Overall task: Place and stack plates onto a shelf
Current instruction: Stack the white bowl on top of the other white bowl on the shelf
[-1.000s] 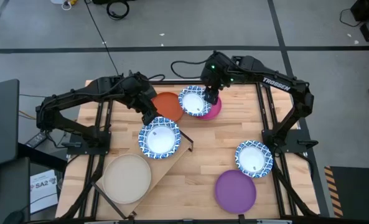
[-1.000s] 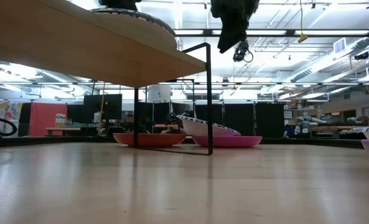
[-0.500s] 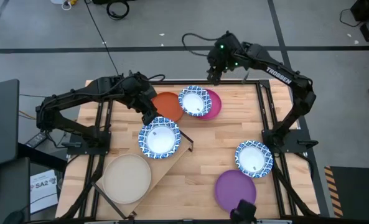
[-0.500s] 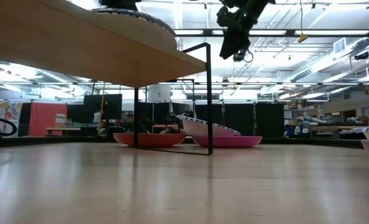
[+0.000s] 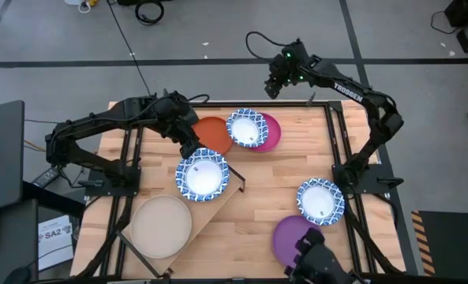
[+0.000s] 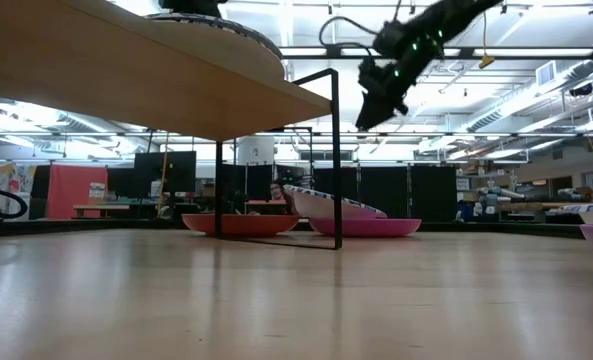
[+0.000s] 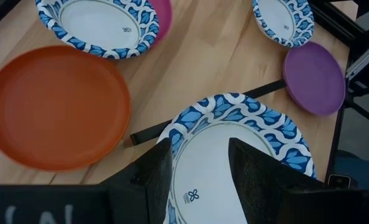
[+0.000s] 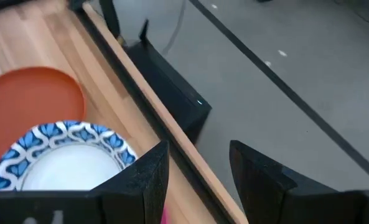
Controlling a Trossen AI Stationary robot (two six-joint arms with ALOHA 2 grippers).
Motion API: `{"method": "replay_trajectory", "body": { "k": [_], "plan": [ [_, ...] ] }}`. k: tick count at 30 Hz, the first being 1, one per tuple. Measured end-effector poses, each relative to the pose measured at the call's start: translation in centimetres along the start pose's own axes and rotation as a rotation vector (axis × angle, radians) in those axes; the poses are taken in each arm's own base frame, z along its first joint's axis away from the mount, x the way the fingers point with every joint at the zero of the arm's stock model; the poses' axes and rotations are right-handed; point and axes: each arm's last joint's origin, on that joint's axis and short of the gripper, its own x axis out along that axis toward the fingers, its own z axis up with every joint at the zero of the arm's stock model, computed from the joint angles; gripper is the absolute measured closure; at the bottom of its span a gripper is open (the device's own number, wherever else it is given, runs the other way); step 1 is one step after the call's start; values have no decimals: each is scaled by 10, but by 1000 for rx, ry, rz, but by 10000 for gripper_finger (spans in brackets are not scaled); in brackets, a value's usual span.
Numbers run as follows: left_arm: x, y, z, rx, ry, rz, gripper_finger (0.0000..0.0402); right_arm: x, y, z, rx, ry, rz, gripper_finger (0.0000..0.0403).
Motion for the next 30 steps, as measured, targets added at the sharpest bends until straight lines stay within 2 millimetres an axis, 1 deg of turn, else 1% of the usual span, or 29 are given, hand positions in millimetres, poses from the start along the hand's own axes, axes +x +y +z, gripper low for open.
{"method": "replay_trajectory", "body": {
  "k": [3,7,12,15,19,23,25,27,30],
  "plan": [
    [0,0,0,0,0,0,237,12,-6,-16,20,-12,74,228],
    [0,0,0,0,0,0,237,26,-9,-34,30,-40,116,228],
    [0,0,0,0,0,0,237,39,-8,-55,34,-41,125,228],
    [0,0,0,0,0,0,237,44,-6,-64,35,-33,137,228],
    [0,0,0,0,0,0,237,45,-4,-68,49,-22,150,228],
    [0,0,0,0,0,0,237,46,-2,-63,42,-68,151,228],
    [0,0,0,0,0,0,237,50,-1,-59,38,-86,173,228],
    [0,0,0,0,0,1,237,60,0,-57,58,-77,219,228],
    [0,0,0,-1,0,0,237,83,1,-59,76,-40,279,228]
  ]
}}
